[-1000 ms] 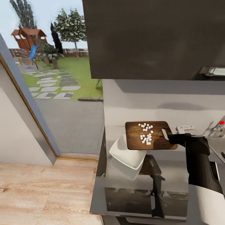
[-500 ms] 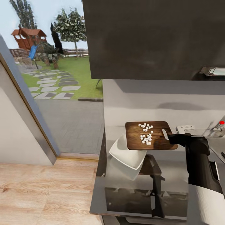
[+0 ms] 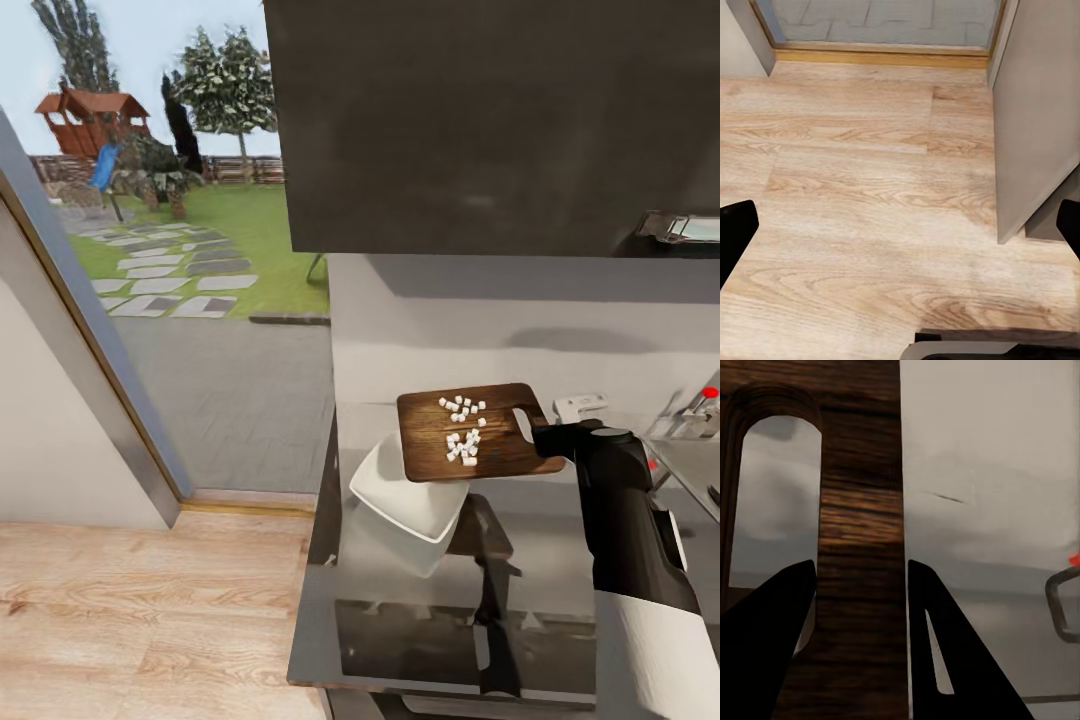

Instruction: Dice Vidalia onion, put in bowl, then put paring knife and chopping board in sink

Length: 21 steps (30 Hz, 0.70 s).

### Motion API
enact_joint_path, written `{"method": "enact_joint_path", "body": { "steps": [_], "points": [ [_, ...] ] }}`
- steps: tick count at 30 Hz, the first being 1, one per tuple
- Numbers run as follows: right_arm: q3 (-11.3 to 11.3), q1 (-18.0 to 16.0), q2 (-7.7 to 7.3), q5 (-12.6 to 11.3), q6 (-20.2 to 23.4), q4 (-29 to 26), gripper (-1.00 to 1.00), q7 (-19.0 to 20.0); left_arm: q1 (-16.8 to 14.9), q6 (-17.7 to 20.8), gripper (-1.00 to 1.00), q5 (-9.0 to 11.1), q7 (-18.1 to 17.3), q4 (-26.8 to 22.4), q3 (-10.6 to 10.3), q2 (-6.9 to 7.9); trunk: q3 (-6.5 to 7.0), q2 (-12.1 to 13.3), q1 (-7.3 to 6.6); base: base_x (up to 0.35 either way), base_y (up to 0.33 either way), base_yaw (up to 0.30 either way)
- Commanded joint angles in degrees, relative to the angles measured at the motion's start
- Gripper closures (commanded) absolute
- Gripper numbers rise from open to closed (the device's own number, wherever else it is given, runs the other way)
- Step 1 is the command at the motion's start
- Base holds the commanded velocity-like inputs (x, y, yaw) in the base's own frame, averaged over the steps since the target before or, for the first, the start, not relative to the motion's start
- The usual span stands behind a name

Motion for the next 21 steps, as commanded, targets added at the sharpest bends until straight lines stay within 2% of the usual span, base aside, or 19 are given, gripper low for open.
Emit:
{"method": "enact_joint_path", "body": {
  "steps": [1,6,9,12,16,21],
  "points": [
    [0.0,-0.1,0.00,0.6,0.1,-0.1,1.00,0.6,0.0,-0.1,-1.00,0.4,0.2,-0.1,-0.5,0.05,-0.10,-0.1,0.03,0.000,0.000,0.000],
    [0.1,-0.1,0.00,0.6,0.2,-0.1,1.00,0.4,0.0,-0.1,-1.00,0.4,0.2,-0.1,-0.5,0.05,-0.10,-0.1,0.03,0.000,0.000,0.000],
    [2.0,-0.1,1.09,0.5,0.2,-0.1,1.00,-2.5,0.0,-0.1,-1.00,0.5,0.3,-0.1,-0.5,0.05,-0.10,-0.1,0.03,0.000,0.000,0.000],
    [2.8,-0.1,1.82,0.5,0.2,-0.1,1.00,-3.5,0.0,-0.1,-1.00,0.5,0.3,-0.1,-0.5,0.05,-0.10,-0.1,0.03,0.000,0.000,0.000],
    [3.8,-0.1,2.46,0.6,0.2,-0.1,1.00,-3.9,0.0,-0.1,-1.00,0.5,0.3,-0.1,-0.5,0.05,-0.10,-0.1,0.03,0.000,0.024,0.000],
    [4.2,-0.1,2.62,0.7,0.2,-0.1,1.00,-4.0,0.0,-0.1,-1.00,0.4,0.3,-0.1,-0.5,0.05,-0.10,-0.1,0.03,0.000,0.153,0.000]
  ]
}}
